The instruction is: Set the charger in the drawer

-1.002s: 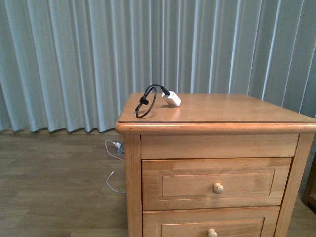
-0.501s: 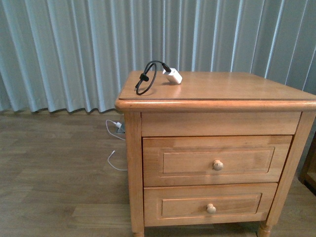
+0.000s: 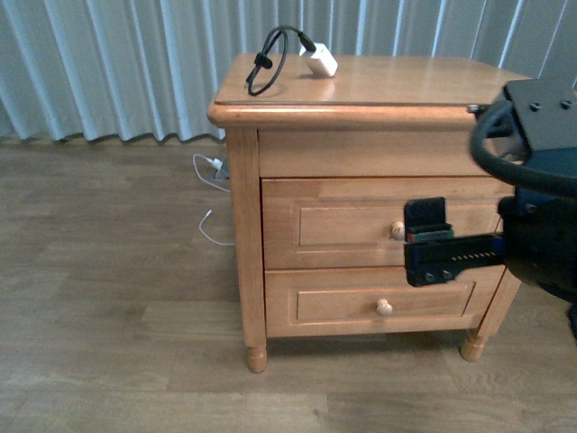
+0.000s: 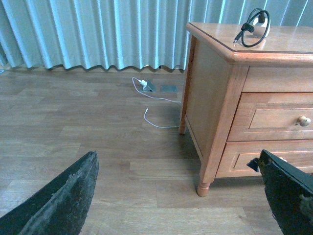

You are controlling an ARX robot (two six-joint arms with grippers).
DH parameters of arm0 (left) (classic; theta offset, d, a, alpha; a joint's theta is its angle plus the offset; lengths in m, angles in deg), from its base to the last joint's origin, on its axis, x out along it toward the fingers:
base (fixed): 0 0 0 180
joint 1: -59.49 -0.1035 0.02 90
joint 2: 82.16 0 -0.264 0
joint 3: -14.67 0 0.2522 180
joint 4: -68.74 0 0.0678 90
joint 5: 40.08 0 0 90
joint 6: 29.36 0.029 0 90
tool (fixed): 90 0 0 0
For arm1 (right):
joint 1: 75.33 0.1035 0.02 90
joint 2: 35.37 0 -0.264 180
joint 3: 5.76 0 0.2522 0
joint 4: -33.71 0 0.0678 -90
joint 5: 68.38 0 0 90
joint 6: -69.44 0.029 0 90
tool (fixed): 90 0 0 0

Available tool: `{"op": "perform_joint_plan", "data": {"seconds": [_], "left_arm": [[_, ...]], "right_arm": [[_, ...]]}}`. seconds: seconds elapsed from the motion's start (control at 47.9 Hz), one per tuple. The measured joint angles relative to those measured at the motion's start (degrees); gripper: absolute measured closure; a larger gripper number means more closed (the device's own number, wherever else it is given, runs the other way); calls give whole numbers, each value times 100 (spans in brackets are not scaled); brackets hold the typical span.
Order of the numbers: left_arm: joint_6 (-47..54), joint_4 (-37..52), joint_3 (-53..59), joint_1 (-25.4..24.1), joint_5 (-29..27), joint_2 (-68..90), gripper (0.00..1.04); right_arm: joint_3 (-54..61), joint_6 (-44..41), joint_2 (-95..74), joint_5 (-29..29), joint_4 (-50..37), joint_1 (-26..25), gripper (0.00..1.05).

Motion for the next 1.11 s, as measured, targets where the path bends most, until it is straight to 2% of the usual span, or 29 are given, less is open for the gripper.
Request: {"op": "perform_joint_plan", "data": {"seconds": [0.313, 0.584, 1.106], "left_arm": [[0, 0, 0, 0, 0, 0, 6], [0, -2, 0, 0, 0, 0, 6], [0, 0, 0, 0, 0, 0, 6]], "right_arm": [[-1390, 234, -1609, 15, 59, 42, 8], [-2374, 387, -2621, 101, 55, -142, 8], [-3331, 448, -3432, 57, 129, -286, 8]]}}
